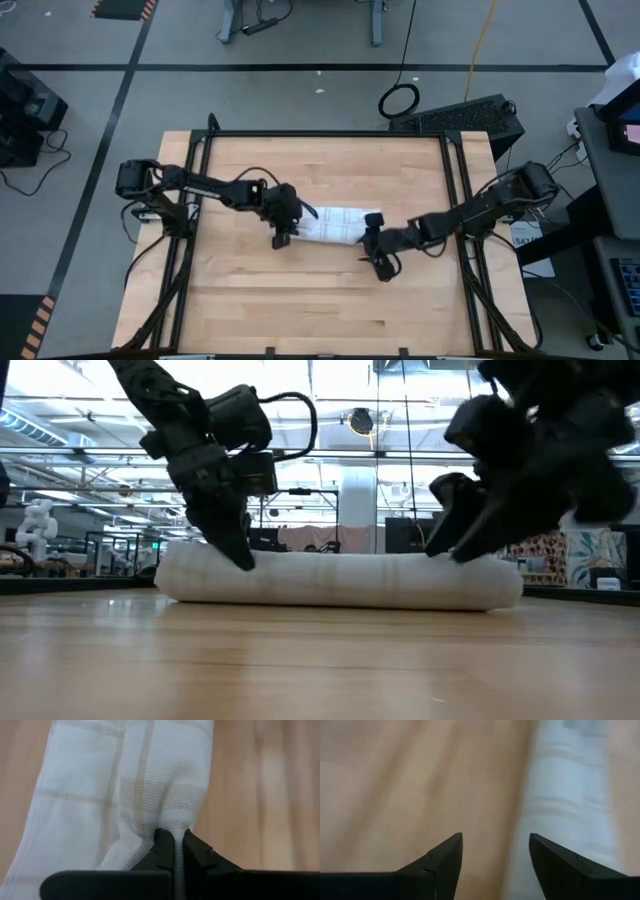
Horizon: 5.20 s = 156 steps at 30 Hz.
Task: Roll towel
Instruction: Roll the white towel
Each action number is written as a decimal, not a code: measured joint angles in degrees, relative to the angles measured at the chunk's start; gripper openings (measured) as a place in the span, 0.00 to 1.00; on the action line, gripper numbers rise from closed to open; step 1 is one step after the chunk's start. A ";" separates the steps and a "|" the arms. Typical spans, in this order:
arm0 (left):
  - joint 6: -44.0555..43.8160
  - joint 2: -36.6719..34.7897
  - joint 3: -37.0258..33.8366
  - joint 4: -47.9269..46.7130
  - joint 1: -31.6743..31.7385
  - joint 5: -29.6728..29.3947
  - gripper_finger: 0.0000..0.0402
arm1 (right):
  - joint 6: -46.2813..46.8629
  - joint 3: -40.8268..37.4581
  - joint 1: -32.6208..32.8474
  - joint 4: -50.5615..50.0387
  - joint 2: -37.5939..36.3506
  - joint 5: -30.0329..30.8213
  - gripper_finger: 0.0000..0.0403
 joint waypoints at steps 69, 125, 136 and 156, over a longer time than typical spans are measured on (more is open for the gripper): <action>-2.97 2.12 -0.08 1.02 -11.62 -20.15 0.11 | -3.25 9.38 -17.42 -23.57 0.50 -26.47 0.40; 9.18 2.04 -0.92 6.90 -22.54 -34.72 0.68 | 3.92 12.84 -26.26 -26.62 17.21 -50.92 0.12; -3.39 1.59 -0.14 8.51 -19.32 -28.54 0.09 | 4.47 12.75 -26.15 -29.95 14.35 -52.54 0.23; -20.18 1.10 -0.17 4.68 -5.31 2.68 0.09 | -2.60 -6.39 -1.68 -2.46 -9.29 -4.22 0.50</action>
